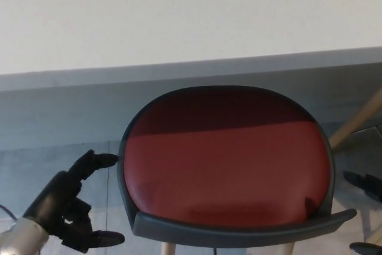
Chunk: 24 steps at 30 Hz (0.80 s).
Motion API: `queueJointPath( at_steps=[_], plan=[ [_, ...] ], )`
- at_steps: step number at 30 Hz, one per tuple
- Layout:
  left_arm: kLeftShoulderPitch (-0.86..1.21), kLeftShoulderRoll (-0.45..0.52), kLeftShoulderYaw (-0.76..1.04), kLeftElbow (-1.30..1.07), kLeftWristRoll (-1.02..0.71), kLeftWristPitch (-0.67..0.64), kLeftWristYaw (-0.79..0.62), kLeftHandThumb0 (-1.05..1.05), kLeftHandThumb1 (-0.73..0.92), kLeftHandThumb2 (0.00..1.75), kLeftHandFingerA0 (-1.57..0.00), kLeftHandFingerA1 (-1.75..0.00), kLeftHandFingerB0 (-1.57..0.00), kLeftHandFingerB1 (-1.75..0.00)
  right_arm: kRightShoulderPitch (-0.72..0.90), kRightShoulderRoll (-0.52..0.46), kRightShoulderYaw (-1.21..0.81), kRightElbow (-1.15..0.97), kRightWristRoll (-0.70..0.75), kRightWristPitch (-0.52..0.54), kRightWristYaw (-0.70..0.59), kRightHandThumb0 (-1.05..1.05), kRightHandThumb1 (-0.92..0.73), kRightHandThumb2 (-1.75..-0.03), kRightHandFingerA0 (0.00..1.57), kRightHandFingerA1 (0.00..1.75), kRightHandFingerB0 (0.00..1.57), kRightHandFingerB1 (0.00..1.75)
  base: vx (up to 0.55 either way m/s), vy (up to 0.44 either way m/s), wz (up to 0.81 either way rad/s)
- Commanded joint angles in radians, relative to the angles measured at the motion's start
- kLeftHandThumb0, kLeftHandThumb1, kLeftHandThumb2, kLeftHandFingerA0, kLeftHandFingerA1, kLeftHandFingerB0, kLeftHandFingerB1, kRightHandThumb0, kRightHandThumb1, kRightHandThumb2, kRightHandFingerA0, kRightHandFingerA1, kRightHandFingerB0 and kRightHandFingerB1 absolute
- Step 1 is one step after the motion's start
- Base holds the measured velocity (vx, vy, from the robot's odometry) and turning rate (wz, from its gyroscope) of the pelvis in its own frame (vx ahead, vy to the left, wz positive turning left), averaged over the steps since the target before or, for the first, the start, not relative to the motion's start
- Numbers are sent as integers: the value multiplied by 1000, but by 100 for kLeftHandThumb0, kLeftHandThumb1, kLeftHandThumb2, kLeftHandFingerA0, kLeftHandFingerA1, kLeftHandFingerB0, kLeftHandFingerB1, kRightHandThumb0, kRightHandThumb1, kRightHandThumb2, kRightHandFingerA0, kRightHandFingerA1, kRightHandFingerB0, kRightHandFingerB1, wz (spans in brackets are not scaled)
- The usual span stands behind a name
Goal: The robot walks towards a chair and uses both its hands to grab it and push it away from itself
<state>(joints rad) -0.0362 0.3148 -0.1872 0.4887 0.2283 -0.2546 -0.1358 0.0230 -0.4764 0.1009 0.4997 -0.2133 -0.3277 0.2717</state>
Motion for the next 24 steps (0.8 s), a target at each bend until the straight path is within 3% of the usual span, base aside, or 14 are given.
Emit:
queueJointPath(
  at_steps=[1, 6, 7, 8, 10, 12, 13, 14, 15, 18, 19, 24],
  plan=[
    [-27, 21, -63, 3, 113, -80, 51, -105, 27, 58, 0, -116, 0, -89, -48, 18, 20, 25, -48, -5, -52, -83, -43, -71, 0, 0, 0, 4, 0, 0, 0],
    [-43, 63, -148, -38, 197, -50, 18, -105, 30, 57, 0, -116, 0, -90, -115, 41, 48, 64, -74, 7, -67, -81, -37, -69, 0, 0, 0, 8, 0, 0, 0],
    [-41, 72, -161, -39, 208, -55, 27, -93, 18, 70, 0, -117, 0, -116, -125, 43, 54, 77, -77, 4, -68, -82, -38, -70, 0, 0, 0, 8, 0, 0, 0],
    [-43, 82, -183, -37, 233, -61, 42, -33, -33, 63, -23, -72, -14, -65, -130, 48, 61, 88, -81, 2, -71, -83, -48, -83, 0, 15, 0, 12, 0, 0, 0],
    [-68, 81, -224, -19, 259, -75, 47, -34, -30, 64, -22, -72, -13, -65, -127, 59, 73, 107, -95, -4, -92, -85, -50, -79, 0, 9, 0, 2, 0, 0, 0],
    [-78, 80, -234, -23, 249, -63, 40, -34, -30, 64, -22, -72, -13, -65, -135, 65, 79, 124, -99, -14, -101, -85, -50, -79, 0, 9, 0, 2, 0, 0, 0],
    [-79, 81, -236, -23, 249, -63, 41, -36, -23, 66, -15, -67, -7, -60, -136, 65, 80, 127, -99, -16, -103, -78, -48, -78, 0, 9, 0, 7, 0, 0, 0],
    [-93, 68, -243, -16, 250, -61, 44, -34, -29, 64, -22, -71, -12, -64, -138, 70, 87, 137, -103, -19, -109, -85, -51, -79, 0, 9, 0, 3, 0, 0, 0],
    [-104, 57, -249, -10, 250, -59, 46, -105, 30, 55, 0, -116, 0, -97, -141, 75, 92, 143, -106, -19, -113, -85, -50, -79, 0, 9, 0, 3, 0, 0, 0],
    [-141, 34, -271, 1, 262, -23, 25, -105, 31, 56, 0, -112, 0, -91, -156, 89, 107, 146, -113, -6, -110, -85, -51, -79, 0, 8, 0, 0, 0, 0, 0],
    [-161, 14, -296, 41, 285, -15, 30, -103, 23, 58, 0, -119, 0, -90, -162, 97, 131, 135, -137, 13, -103, -81, -49, -78, 0, 9, 0, 5, 0, 0, 0],
    [-171, -14, -320, 87, 298, -14, 51, -99, 21, 56, 0, -122, 0, -91, -164, 94, 161, 153, -163, 18, -118, -81, -49, -77, 0, 9, 0, 4, 0, 0, 0]
  ],
)
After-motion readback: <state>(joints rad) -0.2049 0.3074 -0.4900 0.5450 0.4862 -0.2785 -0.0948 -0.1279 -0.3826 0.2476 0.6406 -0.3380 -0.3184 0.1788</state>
